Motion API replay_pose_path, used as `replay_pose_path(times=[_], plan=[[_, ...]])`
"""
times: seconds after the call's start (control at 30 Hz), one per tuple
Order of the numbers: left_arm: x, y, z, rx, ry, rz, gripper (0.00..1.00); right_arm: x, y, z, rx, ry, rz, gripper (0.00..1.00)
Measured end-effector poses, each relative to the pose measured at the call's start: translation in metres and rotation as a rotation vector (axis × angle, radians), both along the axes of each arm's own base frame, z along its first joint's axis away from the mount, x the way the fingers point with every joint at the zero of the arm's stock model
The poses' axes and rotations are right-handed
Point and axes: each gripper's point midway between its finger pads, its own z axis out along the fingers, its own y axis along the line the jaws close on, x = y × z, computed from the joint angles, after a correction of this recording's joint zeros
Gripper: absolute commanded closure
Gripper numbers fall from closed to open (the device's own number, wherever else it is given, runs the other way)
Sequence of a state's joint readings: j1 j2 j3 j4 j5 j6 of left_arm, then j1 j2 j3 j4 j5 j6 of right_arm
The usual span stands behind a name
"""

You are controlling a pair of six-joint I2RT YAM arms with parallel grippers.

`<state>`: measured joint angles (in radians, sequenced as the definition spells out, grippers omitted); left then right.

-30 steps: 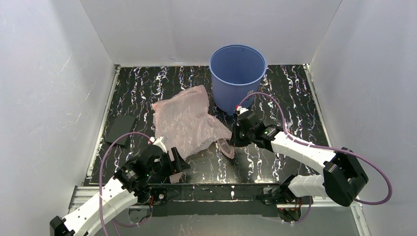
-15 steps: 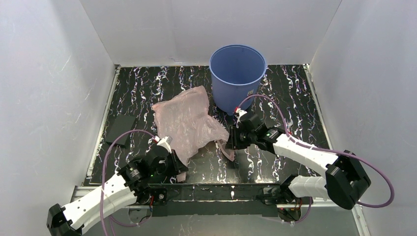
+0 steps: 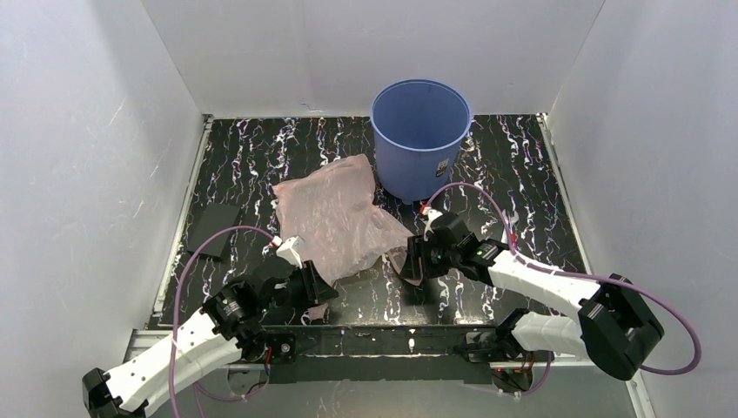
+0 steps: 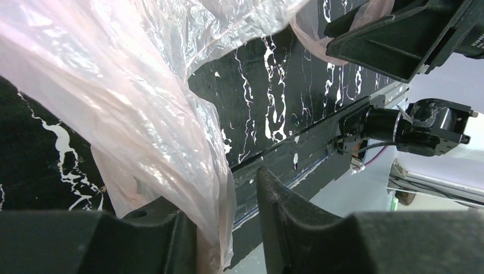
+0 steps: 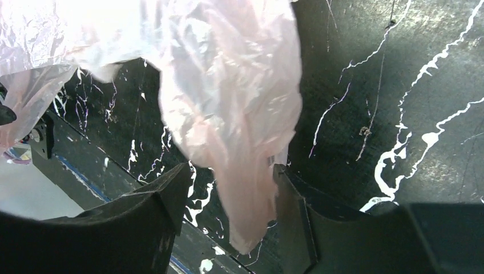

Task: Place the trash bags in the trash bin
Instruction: Unfold the trash bag at the center of the board.

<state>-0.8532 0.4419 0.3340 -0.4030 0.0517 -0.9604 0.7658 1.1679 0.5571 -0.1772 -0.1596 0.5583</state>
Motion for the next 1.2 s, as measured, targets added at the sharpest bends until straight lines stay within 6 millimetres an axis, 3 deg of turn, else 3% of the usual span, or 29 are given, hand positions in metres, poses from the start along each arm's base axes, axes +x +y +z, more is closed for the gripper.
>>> replay_pose_path(times=[0.13, 0.2, 0.27, 0.33, 0.4, 0.47, 0.6, 0.67, 0.73, 0.8, 0.9, 0.93, 1.0, 1.07, 1.13, 1.17, 1.2], plan=[[-0.005, -0.004, -0.003, -0.014, 0.019, -0.029, 0.60, -0.001, -0.001, -0.001, 0.010, -0.010, -0.003, 0.39], [-0.008, -0.005, -0.010, -0.011, 0.037, -0.043, 0.61, -0.001, -0.001, -0.002, 0.013, -0.012, -0.001, 0.49], [-0.011, -0.005, -0.015, -0.007, 0.053, -0.050, 0.74, -0.001, 0.000, -0.003, 0.016, -0.011, -0.001, 0.68], [-0.014, -0.004, -0.020, -0.004, 0.067, -0.056, 0.80, -0.001, 0.001, -0.003, 0.023, -0.013, -0.001, 0.85], [-0.016, -0.004, -0.022, -0.004, 0.079, -0.060, 0.91, -0.001, 0.003, -0.001, 0.036, -0.011, -0.002, 0.94], [-0.017, -0.005, -0.021, -0.010, 0.080, -0.063, 0.99, -0.001, 0.005, 0.001, 0.050, -0.012, 0.001, 0.99], [-0.016, -0.004, -0.016, -0.006, 0.062, -0.068, 1.00, -0.001, 0.011, 0.012, 0.076, -0.009, 0.021, 0.99], [-0.012, -0.002, -0.001, 0.002, 0.027, -0.066, 1.00, 0.004, 0.020, 0.031, 0.092, -0.018, 0.042, 0.99], [-0.003, 0.000, 0.033, 0.022, -0.036, -0.061, 1.00, 0.017, 0.036, 0.066, 0.119, -0.053, 0.076, 0.99], [0.010, 0.004, 0.085, 0.053, -0.127, -0.046, 1.00, 0.038, 0.058, 0.119, 0.167, -0.130, 0.118, 0.99], [0.036, 0.011, 0.197, 0.069, -0.346, -0.013, 1.00, 0.072, 0.092, 0.221, 0.253, -0.306, 0.177, 0.99], [0.045, 0.016, 0.251, 0.058, -0.459, 0.009, 1.00, 0.081, 0.102, 0.260, 0.285, -0.375, 0.198, 0.99], [0.050, 0.028, 0.332, 0.016, -0.638, 0.045, 1.00, 0.095, 0.119, 0.348, 0.363, -0.542, 0.233, 0.99], [0.043, 0.046, 0.402, -0.046, -0.805, 0.076, 1.00, 0.092, 0.125, 0.420, 0.453, -0.711, 0.259, 0.99], [0.030, 0.062, 0.432, -0.092, -0.906, 0.091, 1.00, 0.067, 0.115, 0.460, 0.520, -0.830, 0.292, 0.99], [0.022, 0.071, 0.432, -0.112, -0.931, 0.095, 1.00, 0.053, 0.106, 0.459, 0.533, -0.847, 0.301, 0.99], [0.015, 0.078, 0.421, -0.135, -0.933, 0.102, 1.00, 0.041, 0.096, 0.445, 0.538, -0.849, 0.301, 0.99]])
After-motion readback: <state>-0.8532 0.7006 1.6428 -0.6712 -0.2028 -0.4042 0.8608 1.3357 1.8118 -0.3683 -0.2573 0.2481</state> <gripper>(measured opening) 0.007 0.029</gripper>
